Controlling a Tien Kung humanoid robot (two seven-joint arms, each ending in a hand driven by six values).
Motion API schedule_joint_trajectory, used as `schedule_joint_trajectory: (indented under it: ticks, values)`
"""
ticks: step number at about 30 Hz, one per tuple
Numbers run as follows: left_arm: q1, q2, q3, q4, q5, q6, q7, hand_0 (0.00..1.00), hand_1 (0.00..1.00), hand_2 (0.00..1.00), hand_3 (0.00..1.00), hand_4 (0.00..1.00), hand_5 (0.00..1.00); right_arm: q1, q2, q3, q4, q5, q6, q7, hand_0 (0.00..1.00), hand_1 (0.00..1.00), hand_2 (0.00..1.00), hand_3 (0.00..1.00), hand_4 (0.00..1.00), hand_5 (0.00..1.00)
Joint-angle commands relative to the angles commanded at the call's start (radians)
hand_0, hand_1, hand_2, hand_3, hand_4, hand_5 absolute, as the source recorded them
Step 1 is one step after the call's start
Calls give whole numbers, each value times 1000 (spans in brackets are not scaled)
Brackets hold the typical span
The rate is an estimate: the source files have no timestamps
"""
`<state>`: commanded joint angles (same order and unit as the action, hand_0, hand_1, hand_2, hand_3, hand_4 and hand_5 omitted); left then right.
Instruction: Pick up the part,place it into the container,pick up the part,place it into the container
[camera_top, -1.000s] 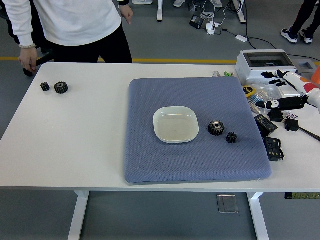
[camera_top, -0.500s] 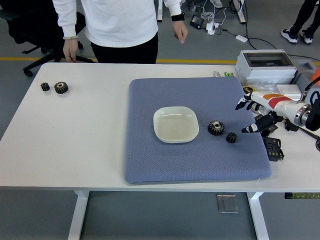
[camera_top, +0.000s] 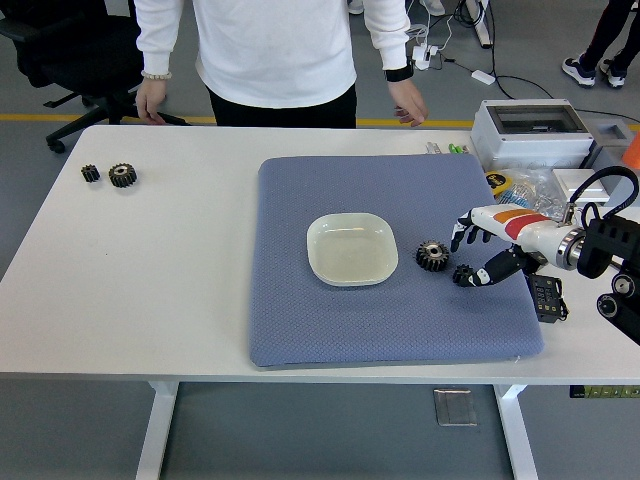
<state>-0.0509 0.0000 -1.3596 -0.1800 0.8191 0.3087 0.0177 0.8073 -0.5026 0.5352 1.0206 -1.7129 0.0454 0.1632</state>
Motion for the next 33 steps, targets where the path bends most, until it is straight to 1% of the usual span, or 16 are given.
schedule_joint_trajectory:
  ticks: [11,12,15,17,18,23,24,29,30,33]
  values:
    - [-2,0,4,0,-7,4,-3,684,672,762,655,748,655,31,64,-67,-123,31,-29,8,442,544,593,504,939,180]
    - [-3,0,5,0,-8,4,-3,684,667,762,653,748,654,33,69,-73,-134,33,-32,9,443,538,585,508,912,172]
    - [-3,0,6,0,-10,5,-3,684,667,762,653,748,654,38,79,-85,-158,34,-36,12,443,538,585,508,912,172]
    - [-4,0,7,0,-11,5,-4,684,667,762,653,748,654,39,83,-89,-168,35,-37,12,443,538,585,508,912,172]
    - [-4,0,9,0,-13,5,-4,683,666,762,655,749,650,40,85,-91,-175,36,-38,13,441,533,577,506,895,158]
    - [-5,0,11,0,-15,5,-3,683,666,762,655,749,650,44,93,-99,-197,40,-45,17,441,533,577,506,895,158]
    - [-5,0,12,0,-14,5,-3,683,663,762,655,748,647,45,95,-101,-201,41,-47,18,429,526,562,500,868,149]
    - [-6,0,12,0,-14,5,-3,683,663,762,655,748,647,50,105,-108,-218,47,-52,19,429,526,562,500,868,149]
    - [-7,0,13,0,-15,5,-2,683,662,762,653,747,644,50,106,-109,-222,48,-53,18,421,518,556,497,847,144]
    - [-7,0,12,0,-14,6,-2,683,662,762,653,747,644,50,112,-115,-234,50,-54,18,421,518,556,497,847,144]
